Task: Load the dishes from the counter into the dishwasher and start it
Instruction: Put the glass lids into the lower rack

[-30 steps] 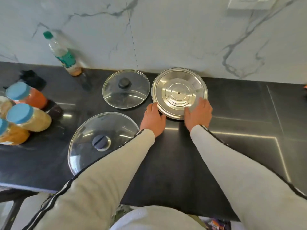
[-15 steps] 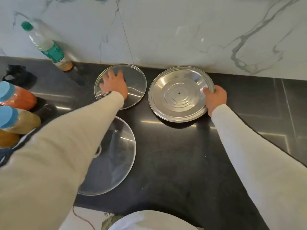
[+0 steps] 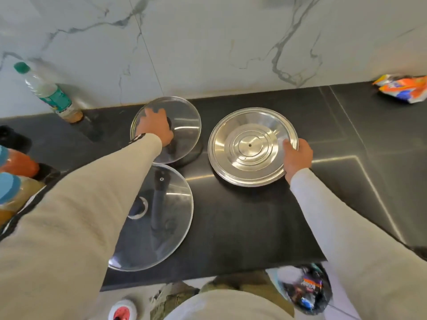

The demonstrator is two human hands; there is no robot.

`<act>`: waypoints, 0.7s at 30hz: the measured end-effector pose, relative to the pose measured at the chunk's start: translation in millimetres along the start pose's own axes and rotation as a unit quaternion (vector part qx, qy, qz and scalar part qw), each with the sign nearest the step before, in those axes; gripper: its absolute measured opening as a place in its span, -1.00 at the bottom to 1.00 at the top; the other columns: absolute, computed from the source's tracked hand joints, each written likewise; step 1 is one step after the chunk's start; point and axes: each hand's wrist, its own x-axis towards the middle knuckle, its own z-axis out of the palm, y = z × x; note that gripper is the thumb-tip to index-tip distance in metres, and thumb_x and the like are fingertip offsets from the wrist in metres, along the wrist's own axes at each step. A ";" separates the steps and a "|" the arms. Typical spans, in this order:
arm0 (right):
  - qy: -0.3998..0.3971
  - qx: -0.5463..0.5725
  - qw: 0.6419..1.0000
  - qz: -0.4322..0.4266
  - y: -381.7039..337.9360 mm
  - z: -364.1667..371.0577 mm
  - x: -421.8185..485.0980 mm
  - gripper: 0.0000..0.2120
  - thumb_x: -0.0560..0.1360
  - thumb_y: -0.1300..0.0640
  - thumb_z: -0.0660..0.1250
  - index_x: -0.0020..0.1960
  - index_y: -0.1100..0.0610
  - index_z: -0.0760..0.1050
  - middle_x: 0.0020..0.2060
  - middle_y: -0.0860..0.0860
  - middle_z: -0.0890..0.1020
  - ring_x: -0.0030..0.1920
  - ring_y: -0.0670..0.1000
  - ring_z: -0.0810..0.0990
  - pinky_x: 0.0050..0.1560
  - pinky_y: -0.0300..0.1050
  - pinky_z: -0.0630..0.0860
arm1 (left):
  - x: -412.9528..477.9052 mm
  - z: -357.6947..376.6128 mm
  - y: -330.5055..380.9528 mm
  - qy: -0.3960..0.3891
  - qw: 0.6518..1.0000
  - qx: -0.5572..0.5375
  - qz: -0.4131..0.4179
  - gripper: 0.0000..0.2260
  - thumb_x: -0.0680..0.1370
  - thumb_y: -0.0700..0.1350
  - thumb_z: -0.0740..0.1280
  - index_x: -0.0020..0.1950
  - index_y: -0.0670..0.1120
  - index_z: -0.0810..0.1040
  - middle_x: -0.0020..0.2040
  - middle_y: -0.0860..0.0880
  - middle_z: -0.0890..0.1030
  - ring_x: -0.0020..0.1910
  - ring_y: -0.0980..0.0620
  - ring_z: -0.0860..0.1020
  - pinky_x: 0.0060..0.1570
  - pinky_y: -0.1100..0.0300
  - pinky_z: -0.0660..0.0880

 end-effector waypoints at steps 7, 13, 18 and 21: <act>0.205 0.157 0.966 0.000 51.2 -68.8 -129.3 -0.88 0.52 0.11 0.32 0.05 0.06 0.51 -0.08 -0.01 0.62 -0.08 -0.02 0.61 0.04 -0.03 0.60 | -78.5 -22.6 22.1 0.071 0.981 0.000 0.179 -0.58 0.56 -0.11 0.30 0.42 -0.08 0.35 0.41 -0.26 0.28 0.33 -0.32 0.37 0.24 -0.19 0.47; 0.456 0.227 0.859 0.038 144.6 -151.1 -285.0 -0.69 0.54 0.07 0.30 0.23 0.18 0.51 0.05 0.06 0.63 -0.02 0.08 0.61 -0.02 -0.08 0.55 | -209.4 9.5 59.5 0.085 0.917 -0.027 0.390 -0.70 0.60 -0.12 0.21 0.33 -0.10 0.41 0.32 -0.24 0.34 0.29 -0.27 0.37 0.17 -0.13 0.44; 0.588 0.230 0.769 0.098 223.3 -233.0 -430.3 -0.71 0.56 0.08 0.27 0.22 0.19 0.51 0.05 0.09 0.61 -0.05 0.05 0.54 -0.06 -0.13 0.49 | -340.2 49.8 96.5 0.035 0.833 0.002 0.552 -0.65 0.59 -0.09 0.24 0.37 -0.08 0.41 0.30 -0.22 0.36 0.26 -0.27 0.38 0.08 -0.15 0.48; 0.627 0.195 0.736 0.164 266.4 -276.6 -513.7 -0.68 0.59 0.09 0.25 0.30 0.20 0.47 0.15 0.11 0.60 0.07 0.11 0.56 0.02 -0.09 0.43 | -427.5 78.5 113.3 0.002 0.764 0.036 0.644 -0.63 0.59 -0.10 0.26 0.41 -0.09 0.39 0.31 -0.25 0.35 0.26 -0.29 0.38 0.06 -0.14 0.46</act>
